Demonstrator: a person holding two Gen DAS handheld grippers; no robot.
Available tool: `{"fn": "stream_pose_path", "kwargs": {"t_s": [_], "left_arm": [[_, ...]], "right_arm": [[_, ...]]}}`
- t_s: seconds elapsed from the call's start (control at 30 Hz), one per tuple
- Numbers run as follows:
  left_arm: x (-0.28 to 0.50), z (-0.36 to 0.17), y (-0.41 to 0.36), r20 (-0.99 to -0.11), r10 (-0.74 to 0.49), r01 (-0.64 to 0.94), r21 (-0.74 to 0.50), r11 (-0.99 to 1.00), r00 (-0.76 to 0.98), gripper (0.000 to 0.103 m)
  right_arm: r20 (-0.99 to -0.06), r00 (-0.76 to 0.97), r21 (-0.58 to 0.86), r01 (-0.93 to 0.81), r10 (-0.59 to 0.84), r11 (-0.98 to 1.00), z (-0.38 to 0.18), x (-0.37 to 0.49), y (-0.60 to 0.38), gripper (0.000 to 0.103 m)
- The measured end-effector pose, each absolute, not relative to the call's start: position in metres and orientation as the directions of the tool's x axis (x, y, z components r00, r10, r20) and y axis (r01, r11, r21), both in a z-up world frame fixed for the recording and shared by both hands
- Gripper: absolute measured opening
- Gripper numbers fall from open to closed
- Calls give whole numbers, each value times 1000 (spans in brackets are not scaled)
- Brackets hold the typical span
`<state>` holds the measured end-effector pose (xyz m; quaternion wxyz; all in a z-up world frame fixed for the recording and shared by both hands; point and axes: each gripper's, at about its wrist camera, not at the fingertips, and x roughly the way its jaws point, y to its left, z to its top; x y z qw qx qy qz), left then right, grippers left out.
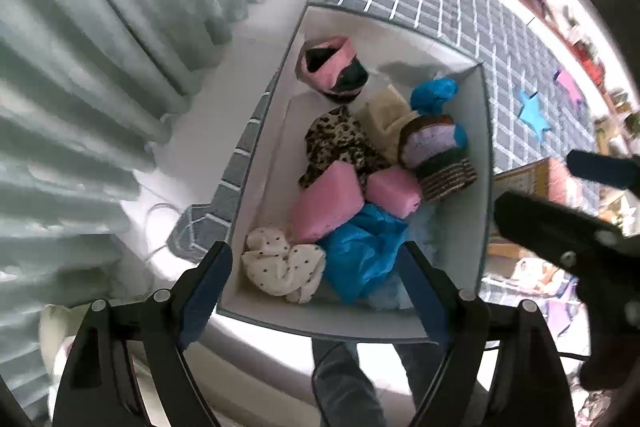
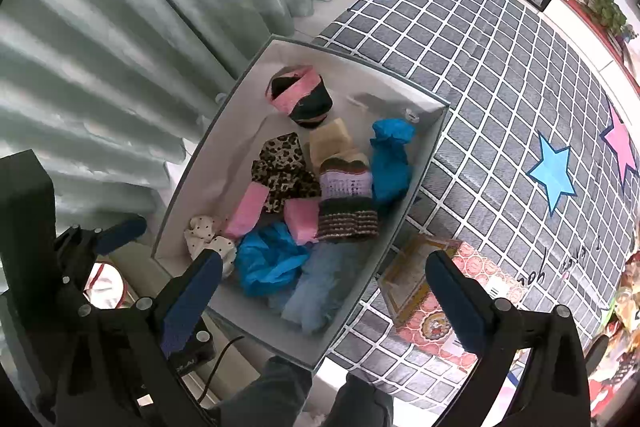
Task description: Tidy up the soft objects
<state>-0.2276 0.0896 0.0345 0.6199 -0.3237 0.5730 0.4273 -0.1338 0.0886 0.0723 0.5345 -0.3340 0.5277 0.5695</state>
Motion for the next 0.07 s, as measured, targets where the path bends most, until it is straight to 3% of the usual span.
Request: {"fn": "stream_pose_path", "kwargs": {"t_s": [0.07], "left_arm": [[-229, 36, 90, -987, 159, -903, 69, 423, -1, 87]], "right_arm": [[-946, -203, 240, -963, 254, 123, 72, -136, 88, 103]]}}
